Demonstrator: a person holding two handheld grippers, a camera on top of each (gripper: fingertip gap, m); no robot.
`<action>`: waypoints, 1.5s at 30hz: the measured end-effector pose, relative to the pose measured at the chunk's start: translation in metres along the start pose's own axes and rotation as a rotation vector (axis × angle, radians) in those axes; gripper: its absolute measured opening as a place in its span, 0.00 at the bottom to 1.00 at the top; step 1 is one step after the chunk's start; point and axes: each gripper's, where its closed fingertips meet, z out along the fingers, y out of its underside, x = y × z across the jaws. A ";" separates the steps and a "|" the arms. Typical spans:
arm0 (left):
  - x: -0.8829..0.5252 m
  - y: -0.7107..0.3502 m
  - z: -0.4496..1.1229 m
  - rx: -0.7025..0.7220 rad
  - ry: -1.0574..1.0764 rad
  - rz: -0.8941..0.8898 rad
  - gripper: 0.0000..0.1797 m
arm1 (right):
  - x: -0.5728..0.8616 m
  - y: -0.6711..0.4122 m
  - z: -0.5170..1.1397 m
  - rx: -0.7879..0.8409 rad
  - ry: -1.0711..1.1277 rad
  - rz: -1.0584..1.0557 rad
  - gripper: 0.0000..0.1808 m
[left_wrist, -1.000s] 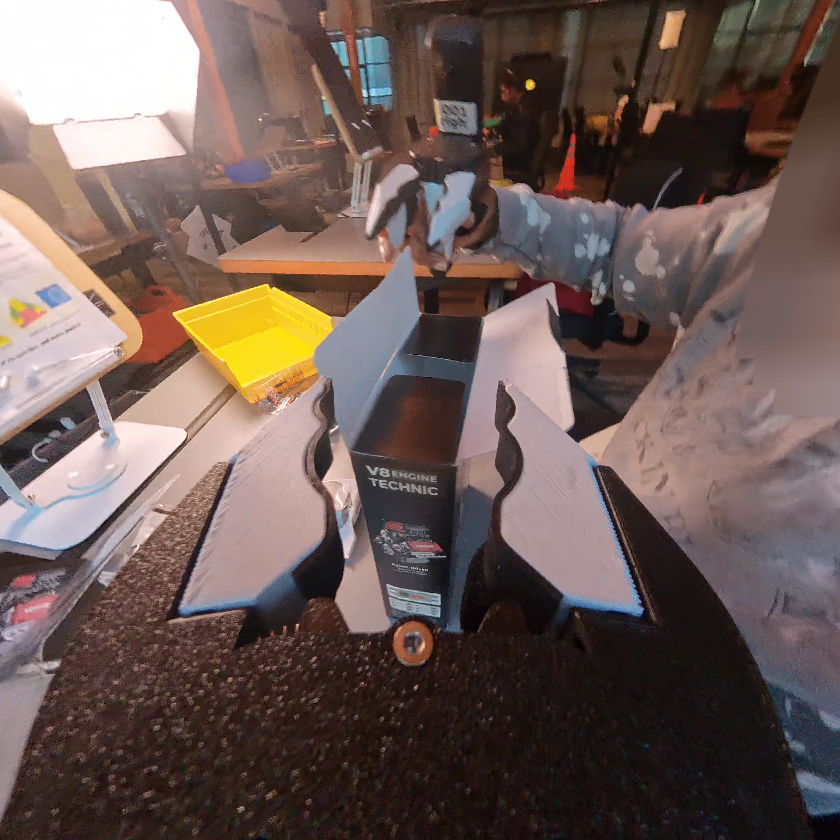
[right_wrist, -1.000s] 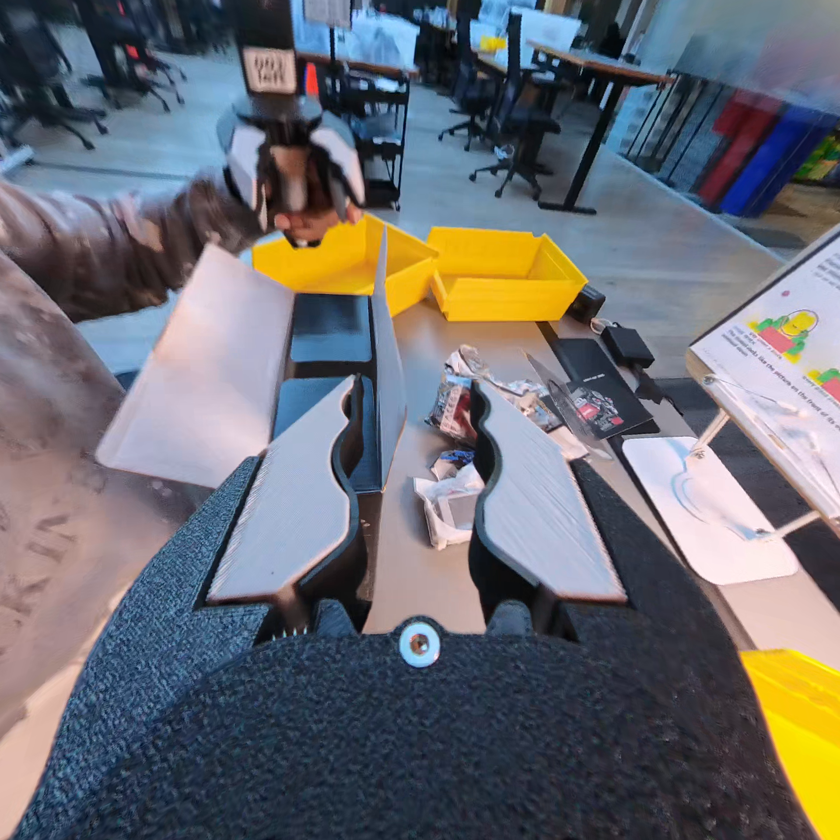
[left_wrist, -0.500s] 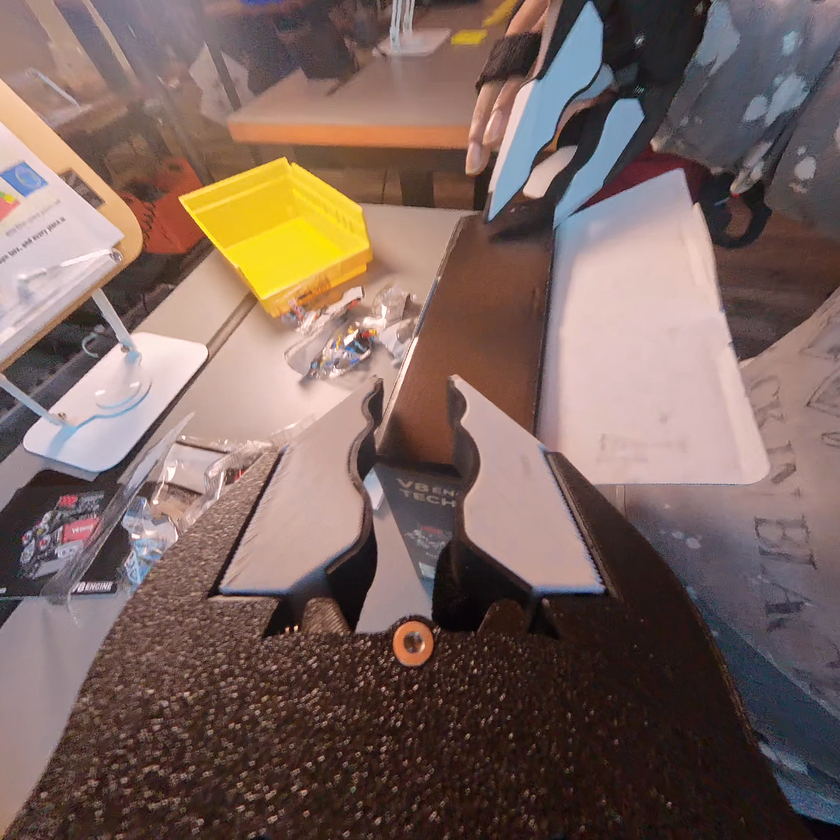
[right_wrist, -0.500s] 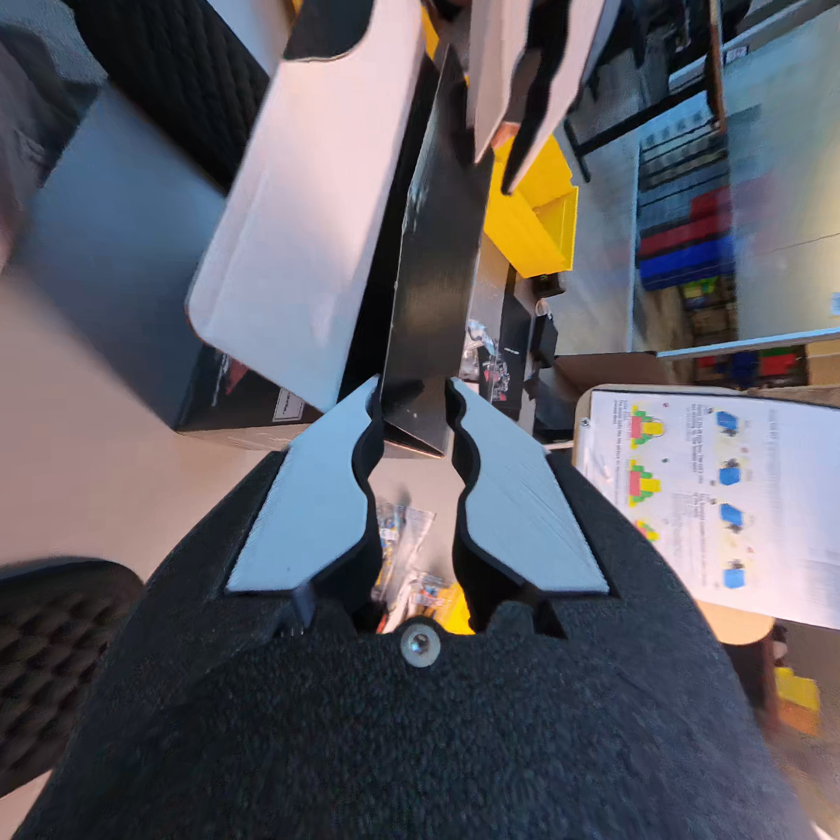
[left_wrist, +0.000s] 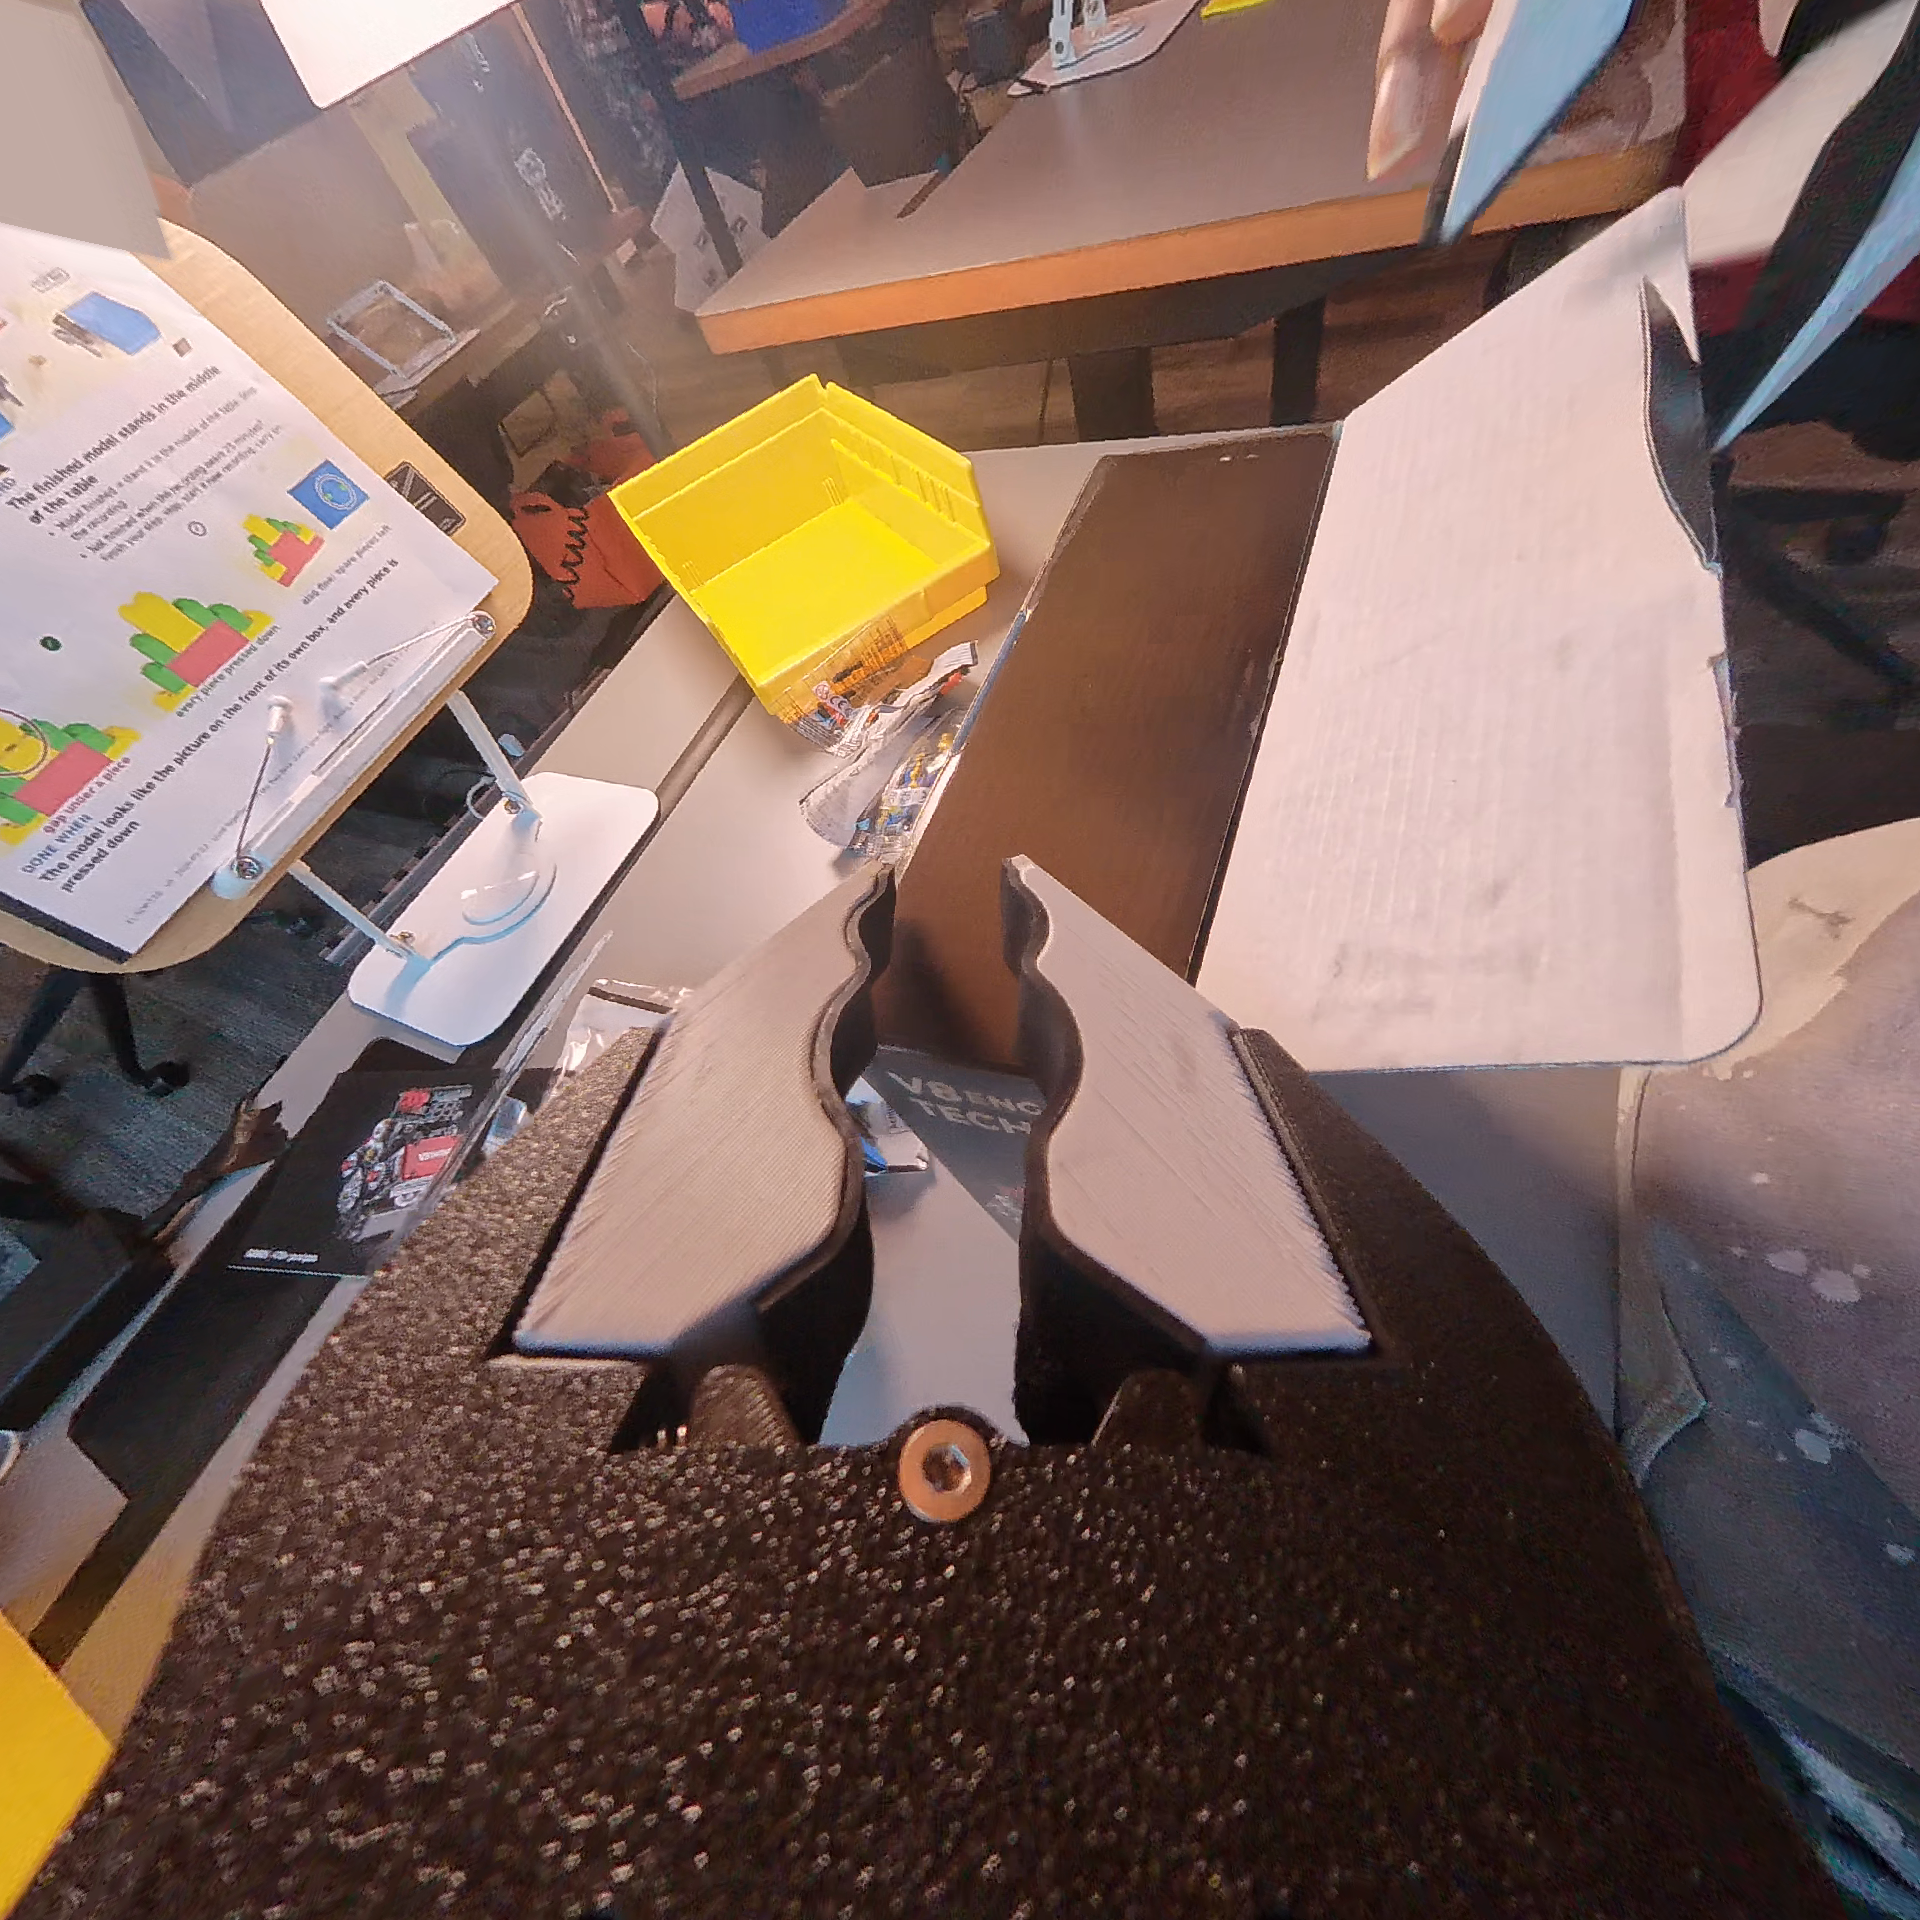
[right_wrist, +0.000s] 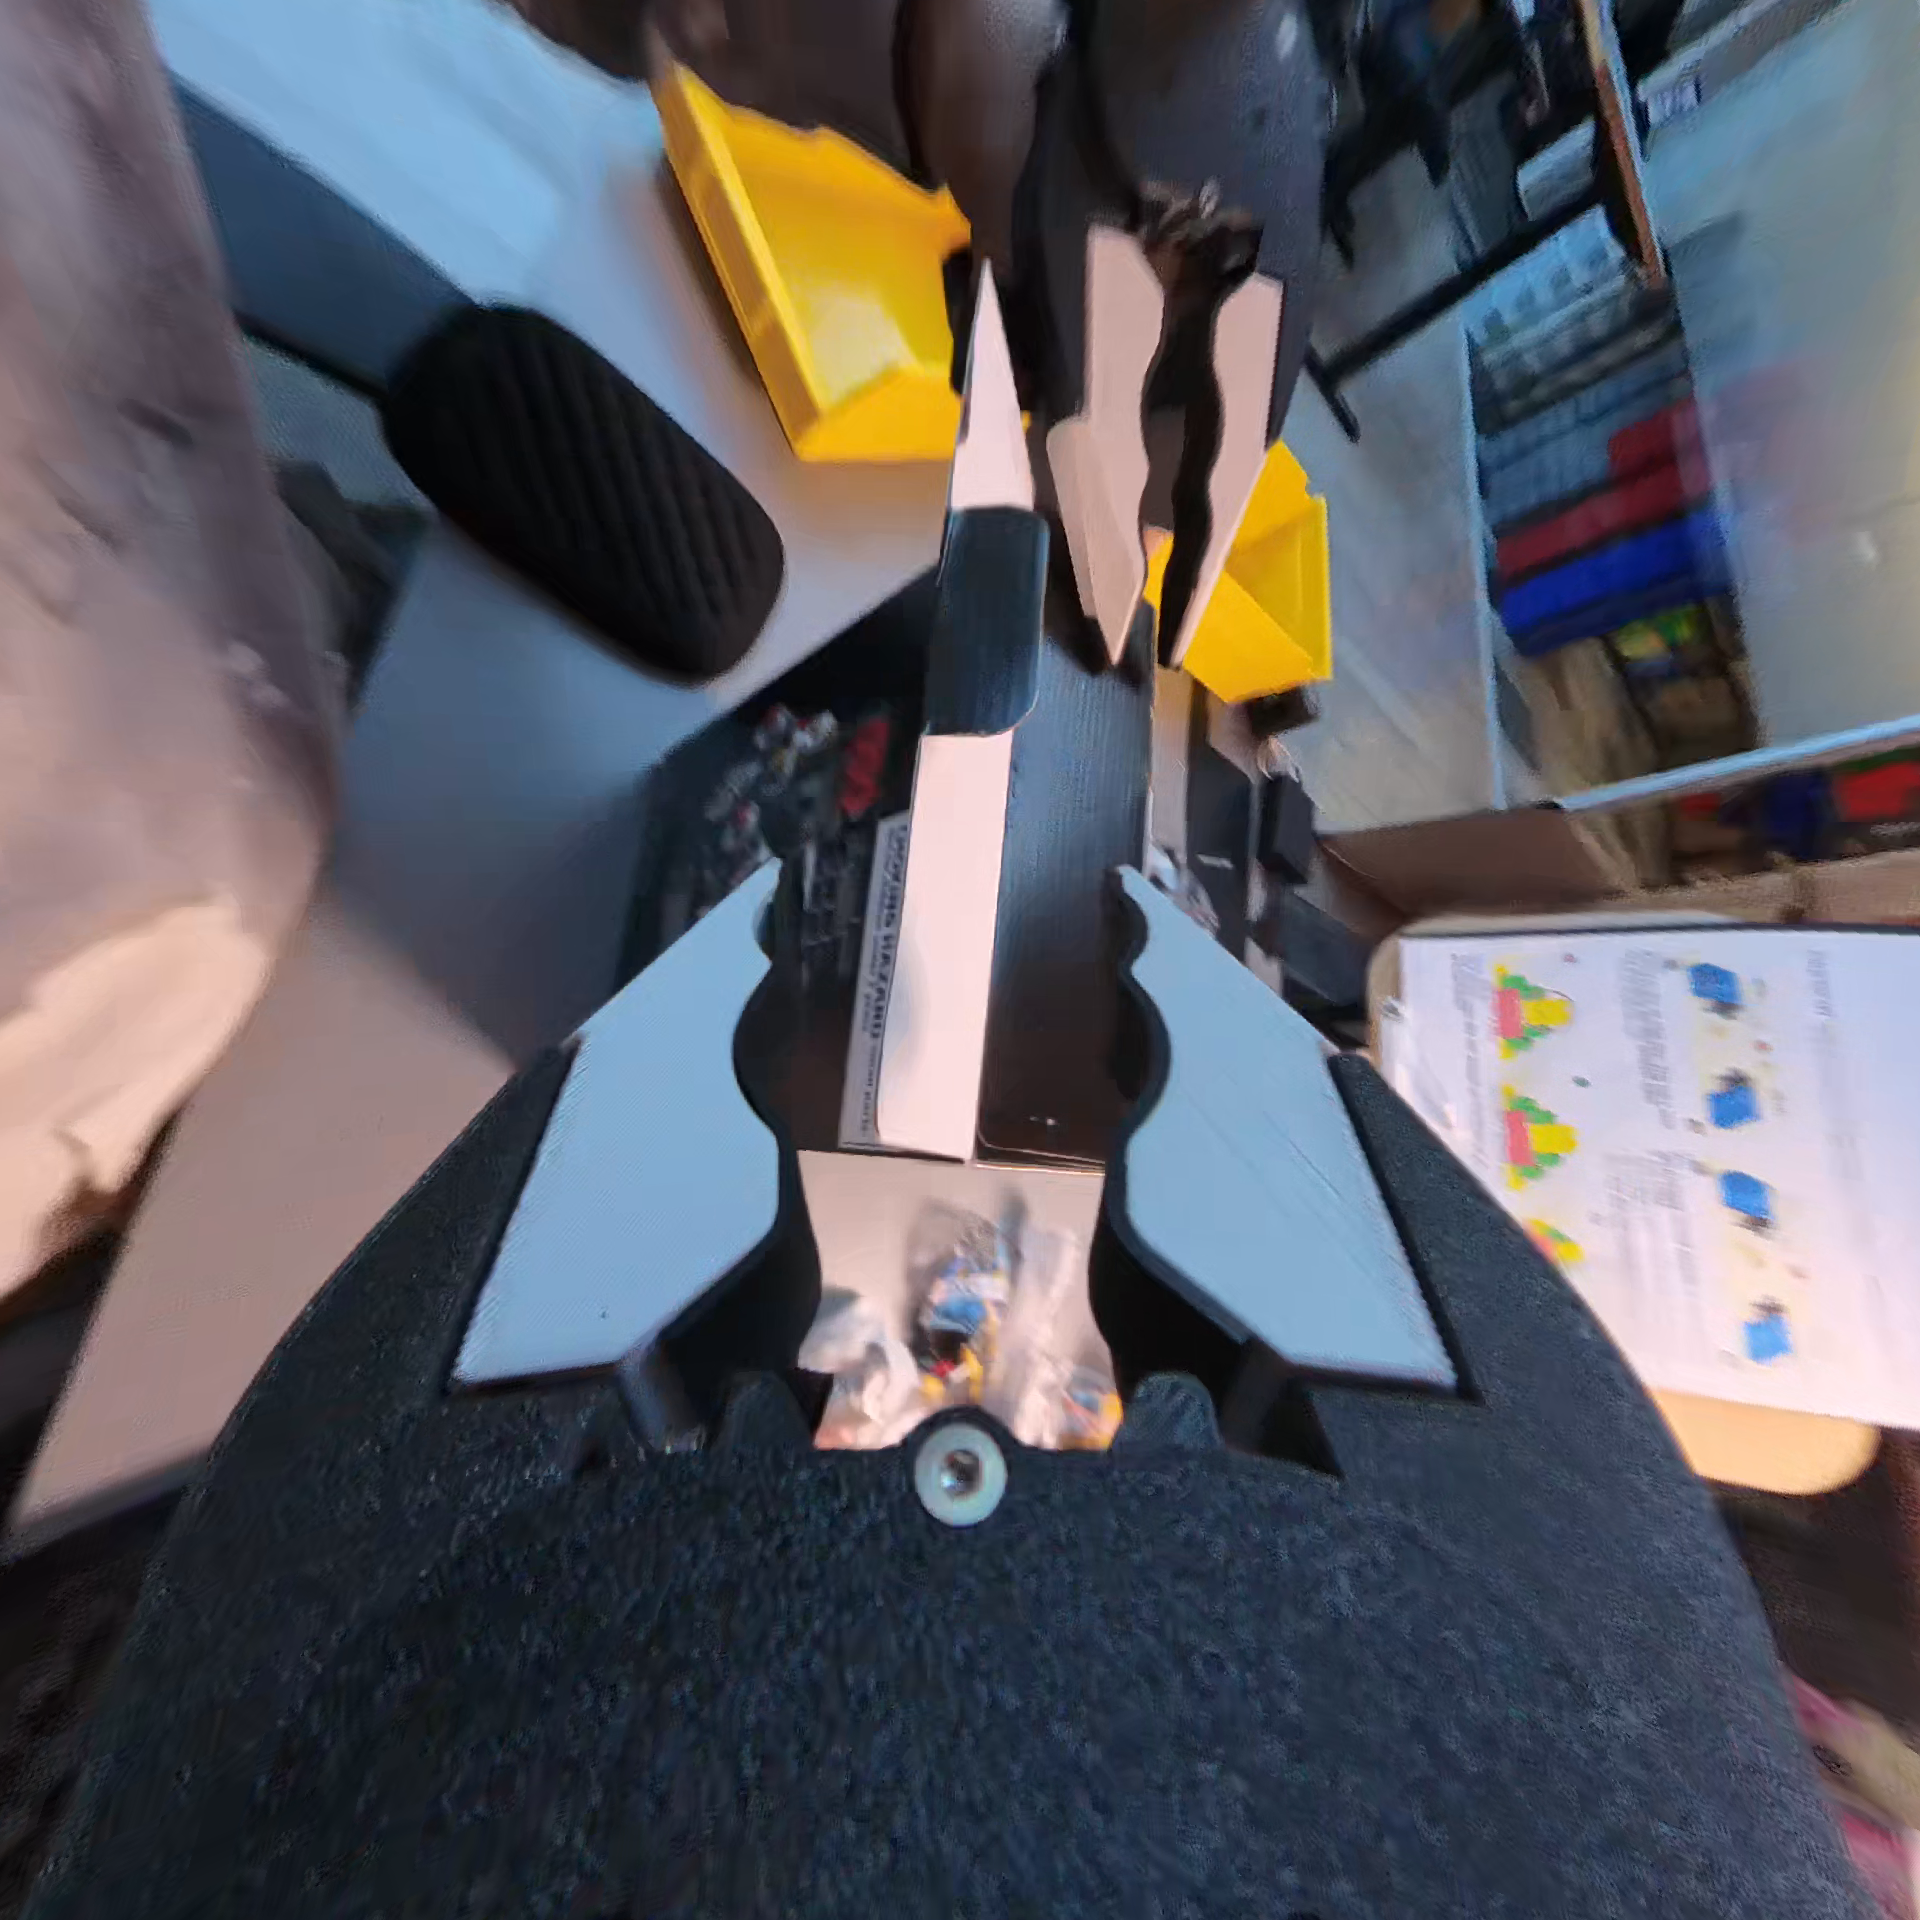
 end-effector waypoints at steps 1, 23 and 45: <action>0.000 0.000 0.000 0.006 0.006 -0.020 0.11 | 0.003 0.005 0.009 -0.068 0.043 -0.052 0.26; -0.029 0.016 -0.021 0.281 0.182 -0.453 0.32 | 0.060 0.044 0.038 0.081 -0.419 0.838 0.03; 0.038 0.000 -0.025 0.330 0.463 -0.500 0.58 | 0.028 0.039 0.021 0.155 -0.621 1.105 0.04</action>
